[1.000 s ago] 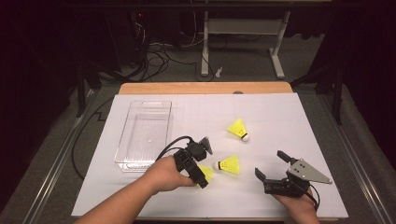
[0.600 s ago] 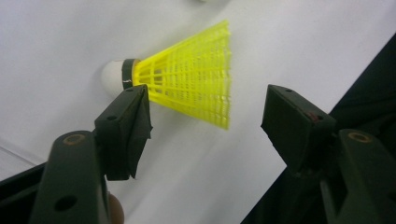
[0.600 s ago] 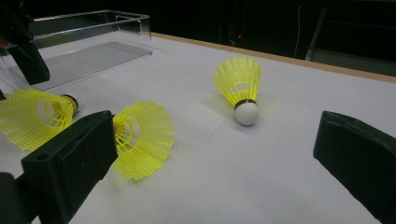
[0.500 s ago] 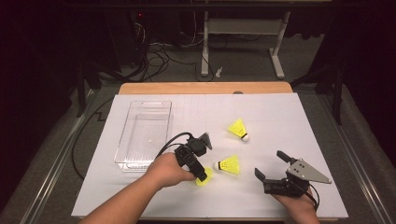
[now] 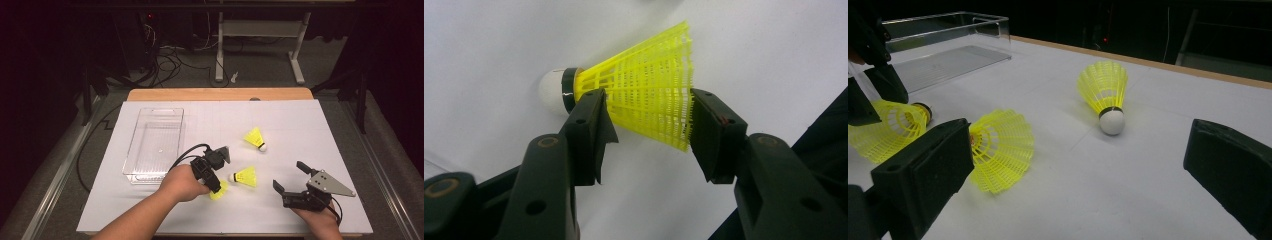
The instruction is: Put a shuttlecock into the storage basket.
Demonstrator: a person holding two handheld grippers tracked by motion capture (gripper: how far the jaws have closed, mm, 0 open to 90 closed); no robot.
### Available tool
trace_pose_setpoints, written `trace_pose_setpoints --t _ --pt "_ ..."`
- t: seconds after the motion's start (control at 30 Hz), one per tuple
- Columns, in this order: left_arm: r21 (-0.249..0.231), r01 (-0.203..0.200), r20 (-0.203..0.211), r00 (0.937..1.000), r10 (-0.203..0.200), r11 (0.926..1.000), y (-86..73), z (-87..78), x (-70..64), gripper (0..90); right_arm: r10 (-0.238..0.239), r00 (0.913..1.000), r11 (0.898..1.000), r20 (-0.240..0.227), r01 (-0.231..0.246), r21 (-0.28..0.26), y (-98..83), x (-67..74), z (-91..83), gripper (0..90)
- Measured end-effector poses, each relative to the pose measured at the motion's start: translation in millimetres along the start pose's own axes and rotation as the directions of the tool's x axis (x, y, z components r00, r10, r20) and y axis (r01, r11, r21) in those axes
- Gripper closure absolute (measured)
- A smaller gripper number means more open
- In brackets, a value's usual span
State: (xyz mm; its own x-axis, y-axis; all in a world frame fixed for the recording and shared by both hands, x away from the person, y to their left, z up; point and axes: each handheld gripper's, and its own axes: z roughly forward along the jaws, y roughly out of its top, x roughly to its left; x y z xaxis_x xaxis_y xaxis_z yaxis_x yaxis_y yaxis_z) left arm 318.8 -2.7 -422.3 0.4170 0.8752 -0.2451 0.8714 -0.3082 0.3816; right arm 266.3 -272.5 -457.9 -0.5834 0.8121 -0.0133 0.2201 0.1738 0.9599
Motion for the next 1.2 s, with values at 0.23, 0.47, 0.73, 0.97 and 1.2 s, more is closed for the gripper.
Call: trace_pose_setpoints --t 0.23,0.47,0.73,0.97,1.2 --pt "-0.001 -0.001 -0.007 1.0 0.001 1.0 -0.2 0.2 -0.1 55.4 0.001 1.0 1.0 -0.001 -0.001 0.002 -0.2 0.4 0.3 0.2" --pt "-0.007 0.014 0.017 0.9998 -0.013 0.9999 1.3 -4.1 0.9 62.0 0.003 1.0 1.0 -0.004 -0.003 0.002 -0.3 0.5 0.4 0.2" --pt "-0.001 0.003 0.026 0.9997 -0.003 1.0 0.3 -6.0 1.1 77.8 0.004 1.0 1.0 -0.004 -0.004 0.0 -0.4 0.4 -0.1 0.2" --pt "-0.007 -0.003 0.03 0.9996 0.004 1.0 -0.6 -7.0 1.1 86.4 0.006 1.0 1.0 -0.004 -0.006 0.0 -0.4 0.3 0.0 0.2" --pt "-0.016 -0.002 0.038 0.9993 0.002 0.9999 0.0 -8.5 2.5 88.9 0.005 1.0 1.0 -0.003 -0.005 -0.001 -0.3 0.3 -0.2 0.2"
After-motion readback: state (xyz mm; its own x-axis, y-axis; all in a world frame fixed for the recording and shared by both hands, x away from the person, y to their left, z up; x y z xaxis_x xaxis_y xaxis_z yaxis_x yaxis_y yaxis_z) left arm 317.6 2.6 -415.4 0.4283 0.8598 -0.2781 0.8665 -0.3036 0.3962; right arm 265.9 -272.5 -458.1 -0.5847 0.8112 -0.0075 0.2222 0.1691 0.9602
